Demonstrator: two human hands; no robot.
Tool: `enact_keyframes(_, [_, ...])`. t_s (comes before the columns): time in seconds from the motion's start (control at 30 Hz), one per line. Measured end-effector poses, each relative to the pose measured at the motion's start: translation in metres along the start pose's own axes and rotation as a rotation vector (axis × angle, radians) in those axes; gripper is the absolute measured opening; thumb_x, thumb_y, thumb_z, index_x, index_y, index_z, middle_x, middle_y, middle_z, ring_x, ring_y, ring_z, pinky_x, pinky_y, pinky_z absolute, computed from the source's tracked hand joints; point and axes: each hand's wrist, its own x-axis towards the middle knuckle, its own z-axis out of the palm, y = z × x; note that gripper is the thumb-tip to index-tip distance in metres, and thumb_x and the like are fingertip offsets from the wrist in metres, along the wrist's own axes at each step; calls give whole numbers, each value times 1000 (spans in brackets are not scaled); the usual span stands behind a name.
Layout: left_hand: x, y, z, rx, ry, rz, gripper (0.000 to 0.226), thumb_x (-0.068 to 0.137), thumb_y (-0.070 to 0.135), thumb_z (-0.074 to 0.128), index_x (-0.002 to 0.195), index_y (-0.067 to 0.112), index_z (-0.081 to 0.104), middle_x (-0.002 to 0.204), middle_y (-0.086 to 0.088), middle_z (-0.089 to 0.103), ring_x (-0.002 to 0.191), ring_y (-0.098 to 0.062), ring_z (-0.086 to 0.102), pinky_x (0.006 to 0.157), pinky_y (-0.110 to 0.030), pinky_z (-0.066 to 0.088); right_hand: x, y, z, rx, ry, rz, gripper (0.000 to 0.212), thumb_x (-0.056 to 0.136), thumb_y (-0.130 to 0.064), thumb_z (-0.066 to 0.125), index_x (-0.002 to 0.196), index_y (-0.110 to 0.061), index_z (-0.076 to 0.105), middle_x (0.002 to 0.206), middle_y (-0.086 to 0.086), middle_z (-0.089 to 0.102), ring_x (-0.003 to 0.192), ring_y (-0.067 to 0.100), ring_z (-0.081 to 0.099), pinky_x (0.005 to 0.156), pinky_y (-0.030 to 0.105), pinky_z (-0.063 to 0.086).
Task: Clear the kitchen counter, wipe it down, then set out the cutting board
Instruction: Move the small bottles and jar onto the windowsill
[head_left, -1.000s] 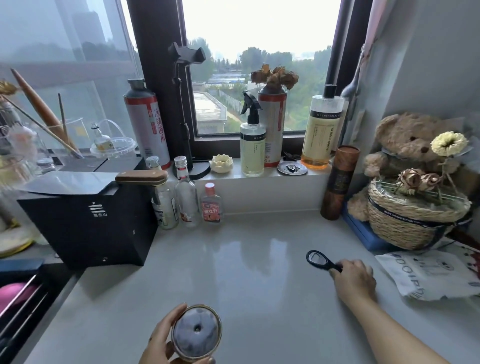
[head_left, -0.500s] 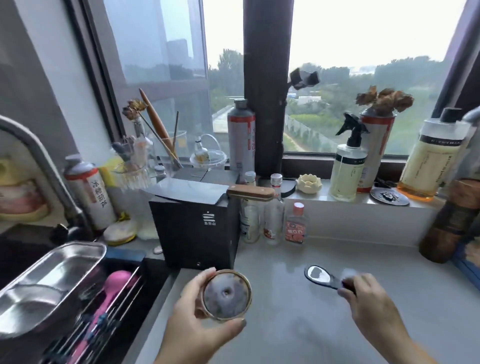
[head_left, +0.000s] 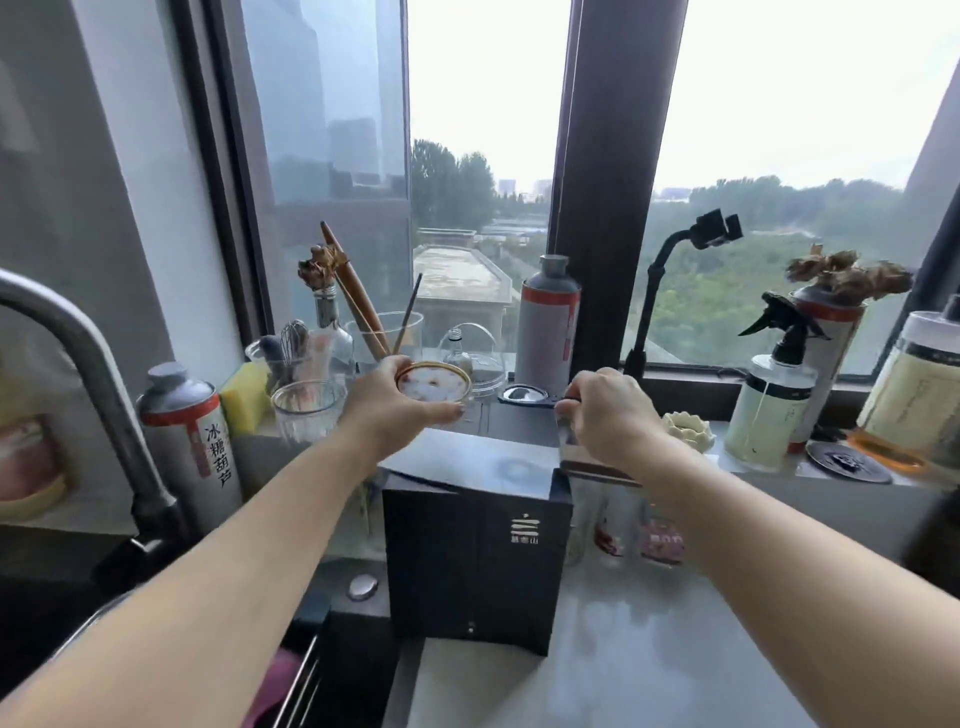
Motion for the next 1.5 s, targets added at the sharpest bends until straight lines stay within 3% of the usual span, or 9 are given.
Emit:
enact_keyframes(0.17, [41,-9,14,-25,-97,-109,87,61,15,82,132,4,33,133,-15,47,118,-27,47,103,-34,40,28,-1,17,-87,-110,66,28,91,-27,53,109,-6,58,119,16,57,112,34,49,92,43,43])
enact_keyframes(0.37, [69,-23,37,73,-129,-170,85,61,22,82,129,4,35,133,-19,42,120,-32,44,105,-41,39,36,-4,41,-168,-136,68,26,90,-26,54,108,-8,57,118,15,56,110,33,49,87,41,41])
enact_keyframes(0.53, [78,-37,49,242,-95,-196,87,64,39,77,134,11,34,142,-20,34,129,-36,33,109,-45,33,48,-7,52,-139,-143,95,26,89,-11,51,115,-10,56,122,14,55,113,32,47,94,42,40])
enact_keyframes(0.7, [65,-28,46,336,16,-48,92,62,52,74,137,21,30,140,-14,42,132,-37,28,110,-50,25,40,-6,44,37,-145,102,34,89,-14,52,124,-13,50,125,13,57,117,32,50,100,45,41])
enact_keyframes(0.87, [11,-18,39,106,129,134,52,75,43,66,120,24,51,127,-10,55,123,-33,40,104,-48,33,-12,-18,23,371,56,-1,30,87,-19,58,116,-13,59,109,5,67,101,18,59,90,26,45])
enact_keyframes(0.97, [-37,-22,38,-90,194,293,30,78,26,66,107,23,59,102,9,62,108,-17,54,93,-28,41,-62,-23,10,561,122,-15,18,84,-18,61,102,-21,65,91,-9,68,86,6,63,81,19,50])
enact_keyframes(1.07, [-89,-31,48,-200,225,344,22,73,28,66,95,27,62,91,14,62,89,2,57,77,-1,36,-116,-18,7,636,106,19,19,82,-16,63,85,-35,62,84,-15,68,79,1,65,71,11,51])
enact_keyframes(1.27, [-166,-61,83,-221,20,149,14,72,26,68,78,36,62,81,10,61,81,0,57,66,-8,40,-208,14,38,646,0,335,20,81,-12,63,78,-32,62,77,-10,69,71,-1,63,59,2,44])
enact_keyframes(1.5, [-247,-72,84,-150,-112,-58,22,74,9,70,77,29,61,72,1,63,72,-20,60,61,-14,41,-306,49,31,697,-43,475,18,81,-10,63,81,-28,62,71,-10,65,58,-16,57,56,1,41])
